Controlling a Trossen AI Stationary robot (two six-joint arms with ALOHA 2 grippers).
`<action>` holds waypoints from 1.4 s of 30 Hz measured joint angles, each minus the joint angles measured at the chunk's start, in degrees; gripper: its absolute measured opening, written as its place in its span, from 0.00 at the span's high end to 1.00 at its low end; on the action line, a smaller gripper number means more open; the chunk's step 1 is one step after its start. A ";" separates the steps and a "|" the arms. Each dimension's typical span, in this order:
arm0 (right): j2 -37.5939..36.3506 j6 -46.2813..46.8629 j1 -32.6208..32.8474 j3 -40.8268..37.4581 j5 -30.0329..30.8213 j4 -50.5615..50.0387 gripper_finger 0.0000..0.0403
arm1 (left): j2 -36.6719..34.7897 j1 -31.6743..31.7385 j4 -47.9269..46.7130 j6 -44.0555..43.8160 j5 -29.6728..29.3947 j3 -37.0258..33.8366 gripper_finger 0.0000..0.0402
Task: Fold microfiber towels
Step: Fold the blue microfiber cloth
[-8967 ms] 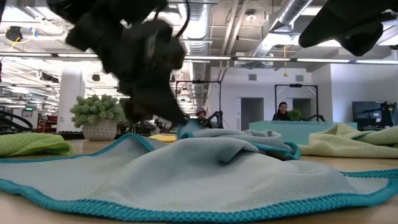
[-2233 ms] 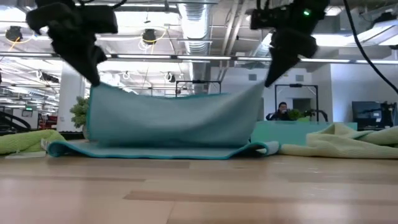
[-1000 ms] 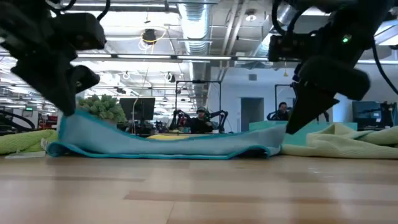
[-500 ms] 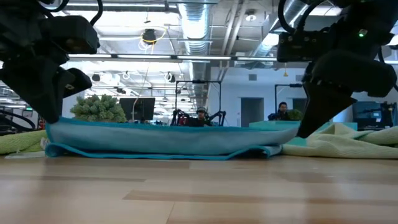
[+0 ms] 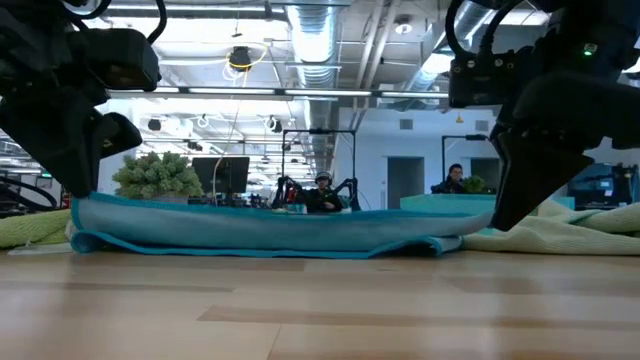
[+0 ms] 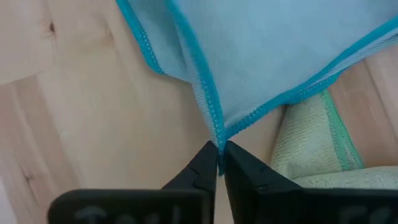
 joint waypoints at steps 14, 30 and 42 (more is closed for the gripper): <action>-5.23 -0.09 -1.87 4.60 0.87 -9.86 0.62 | -0.96 4.30 -10.26 3.54 -6.35 7.55 0.84; -9.09 -12.46 -17.51 4.52 -1.74 -3.98 0.52 | 3.87 34.37 -16.78 21.25 -1.45 8.90 0.67; -9.27 -18.67 -18.32 4.34 -4.06 -1.68 0.54 | 16.64 39.25 -15.90 24.73 5.01 9.23 0.38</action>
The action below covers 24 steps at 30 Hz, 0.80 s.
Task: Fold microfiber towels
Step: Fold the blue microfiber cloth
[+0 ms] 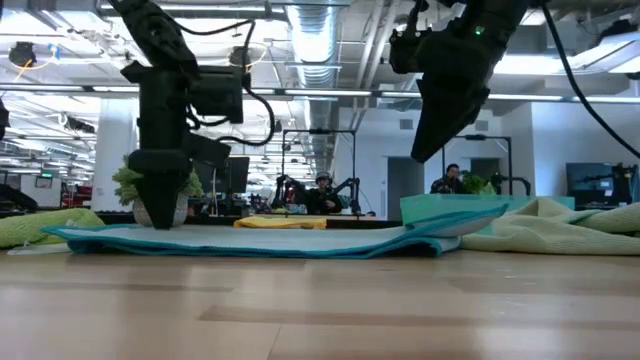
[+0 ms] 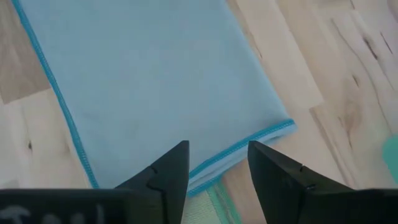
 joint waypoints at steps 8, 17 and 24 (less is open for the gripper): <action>0.00 -0.02 -0.15 -0.08 0.02 -0.41 0.55 | -0.70 -0.07 -0.10 4.05 0.80 -0.17 0.59; 0.17 0.44 3.37 -0.08 0.28 8.03 0.57 | -7.48 -0.06 -0.71 3.50 4.99 -0.53 0.97; 0.17 -0.25 7.73 -0.08 14.26 9.82 0.60 | -17.89 -0.17 1.50 3.61 17.91 -0.47 0.99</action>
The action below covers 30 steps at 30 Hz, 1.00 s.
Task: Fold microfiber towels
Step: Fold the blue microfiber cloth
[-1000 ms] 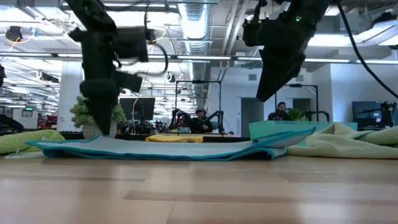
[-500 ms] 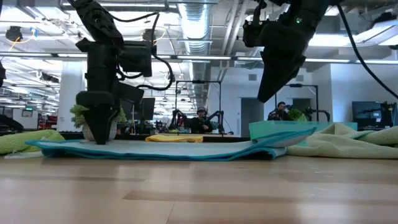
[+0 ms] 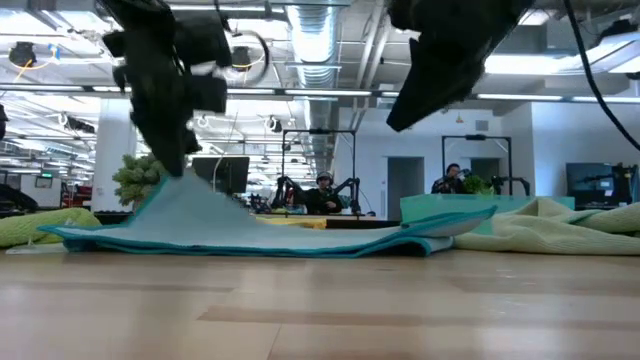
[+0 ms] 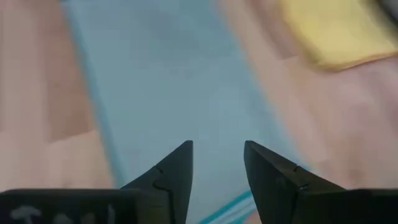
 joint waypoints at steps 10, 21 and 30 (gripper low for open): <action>5.19 17.24 -18.76 0.58 -13.83 -0.88 0.74 | -3.71 -0.07 0.89 -2.83 -2.62 0.07 1.00; 13.66 17.37 -23.24 0.80 -17.64 -4.38 0.78 | 1.67 -1.17 1.21 -1.16 -3.03 0.13 1.00; 16.57 17.30 -22.80 1.15 -17.05 -5.11 0.84 | 3.18 -1.16 0.86 0.45 -3.24 0.09 1.00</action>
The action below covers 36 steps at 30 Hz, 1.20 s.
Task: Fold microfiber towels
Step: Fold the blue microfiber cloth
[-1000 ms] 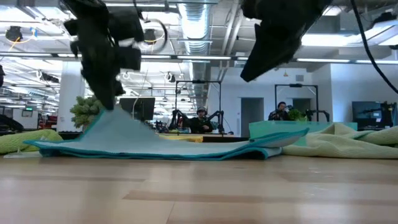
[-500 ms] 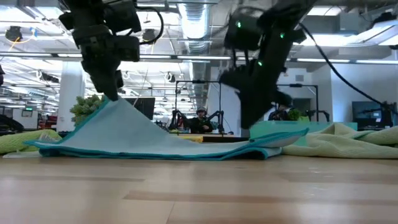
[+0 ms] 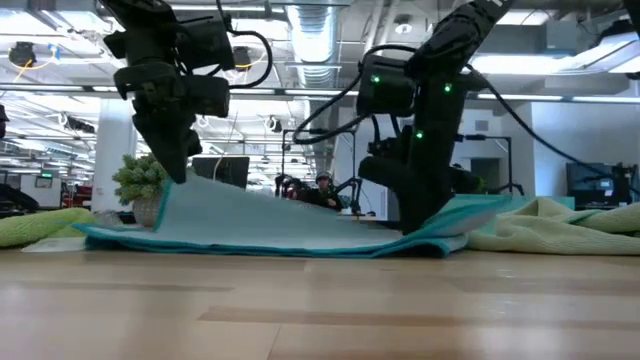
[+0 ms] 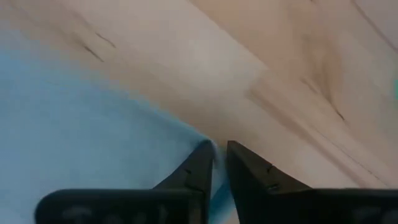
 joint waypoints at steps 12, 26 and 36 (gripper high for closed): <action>-2.66 -0.92 0.91 -0.05 3.83 -1.60 0.98 | 0.00 0.00 -2.87 0.91 -0.96 0.00 1.00; -8.55 -1.01 2.18 -0.30 5.22 -3.44 0.94 | 0.00 0.02 -5.10 -0.08 -1.54 0.02 1.00; -4.27 0.00 1.92 -0.12 4.63 -0.99 0.59 | 0.00 0.02 -4.68 -0.62 -1.52 0.02 1.00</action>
